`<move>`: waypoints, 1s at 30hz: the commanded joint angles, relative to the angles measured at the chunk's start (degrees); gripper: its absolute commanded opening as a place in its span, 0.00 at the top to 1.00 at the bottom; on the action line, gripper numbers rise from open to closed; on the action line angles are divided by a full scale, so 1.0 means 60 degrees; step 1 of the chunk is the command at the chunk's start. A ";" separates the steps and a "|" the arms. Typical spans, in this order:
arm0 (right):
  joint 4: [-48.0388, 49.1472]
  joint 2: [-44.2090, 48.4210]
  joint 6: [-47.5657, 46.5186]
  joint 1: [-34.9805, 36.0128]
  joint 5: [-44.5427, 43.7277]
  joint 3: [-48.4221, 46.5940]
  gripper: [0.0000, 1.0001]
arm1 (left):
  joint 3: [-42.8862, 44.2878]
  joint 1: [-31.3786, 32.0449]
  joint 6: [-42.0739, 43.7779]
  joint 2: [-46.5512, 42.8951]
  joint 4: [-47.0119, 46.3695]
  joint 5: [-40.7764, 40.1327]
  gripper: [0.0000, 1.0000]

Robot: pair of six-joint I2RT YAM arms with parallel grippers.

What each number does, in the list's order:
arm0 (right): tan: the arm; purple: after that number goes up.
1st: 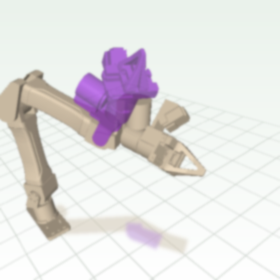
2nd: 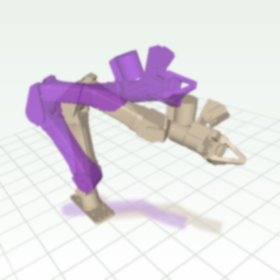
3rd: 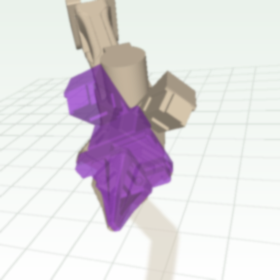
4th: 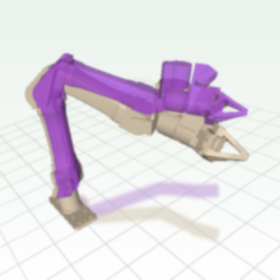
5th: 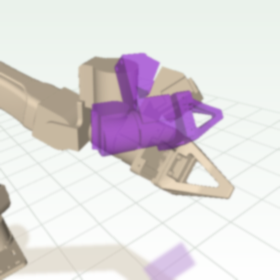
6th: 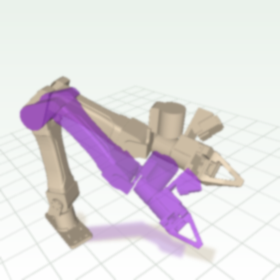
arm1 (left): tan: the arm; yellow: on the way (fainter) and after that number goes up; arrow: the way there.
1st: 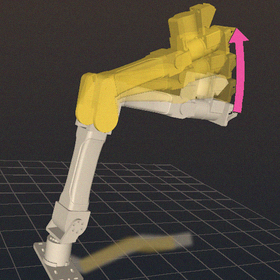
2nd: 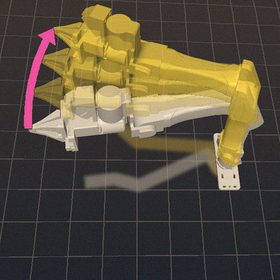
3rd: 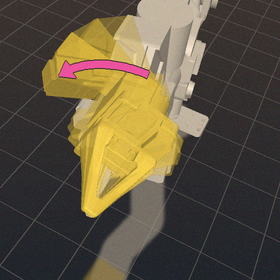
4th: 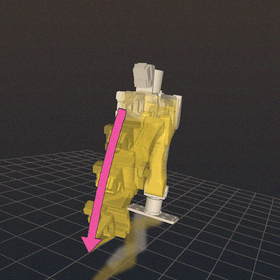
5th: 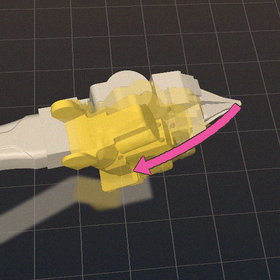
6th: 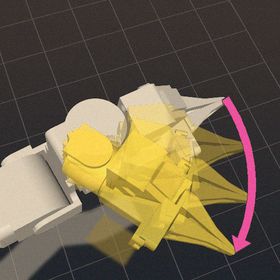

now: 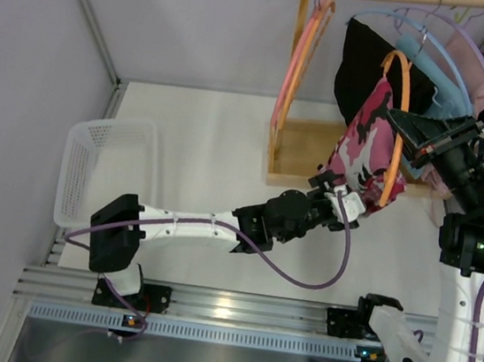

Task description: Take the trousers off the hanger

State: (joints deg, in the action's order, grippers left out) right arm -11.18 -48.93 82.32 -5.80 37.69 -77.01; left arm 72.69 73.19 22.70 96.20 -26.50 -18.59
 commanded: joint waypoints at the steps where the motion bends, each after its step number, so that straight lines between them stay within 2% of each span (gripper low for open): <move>1: 0.2040 0.0347 -0.0200 -0.0088 -0.0086 -0.0803 1.00 | 0.0527 -0.0157 0.0128 -0.0052 -0.0695 -0.0359 0.25; 4: 0.1602 0.0391 -0.0230 -0.0088 -0.0159 -0.0437 1.00 | 0.0440 -0.0318 0.0172 -0.0272 -0.0681 -0.0300 0.44; 6: 0.1585 0.0435 -0.0113 -0.0088 -0.0188 -0.0144 1.00 | 0.0280 -0.0347 0.0362 -0.0477 -0.0695 -0.0242 0.51; 7: 0.1657 0.0435 -0.0040 -0.0088 -0.0159 -0.0100 1.00 | 0.0249 -0.0347 0.0420 -0.0535 -0.0695 -0.0198 0.61; 10: 0.1760 0.0435 -0.0024 -0.0088 -0.0130 -0.0041 1.00 | 0.0249 -0.0435 0.0436 -0.0653 -0.0681 -0.0256 0.74; 11: 0.1775 0.0435 -0.0068 -0.0088 -0.0115 -0.0026 1.00 | 0.0278 -0.0493 0.0450 -0.0682 -0.0681 -0.0271 0.84; 14: 0.1673 0.0508 -0.0317 -0.0088 -0.0057 0.0163 1.00 | 0.0424 -0.0523 0.0450 -0.0784 -0.0681 -0.0315 1.00; 22: 0.1131 0.0669 -0.1545 -0.0088 0.0017 0.1130 1.00 | 0.1083 -0.0523 0.0597 -0.1502 -0.0405 -0.0066 1.00; 30: 0.0868 0.0713 -0.2309 -0.0102 0.0017 0.1966 1.00 | 0.2911 -0.0538 0.0436 -0.1767 0.0679 -0.0402 1.00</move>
State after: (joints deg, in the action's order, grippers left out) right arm -12.64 -46.22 73.36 -5.80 38.13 -64.79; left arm 82.74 70.02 25.67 90.24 -18.22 -20.08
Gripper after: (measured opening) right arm 0.075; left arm 0.075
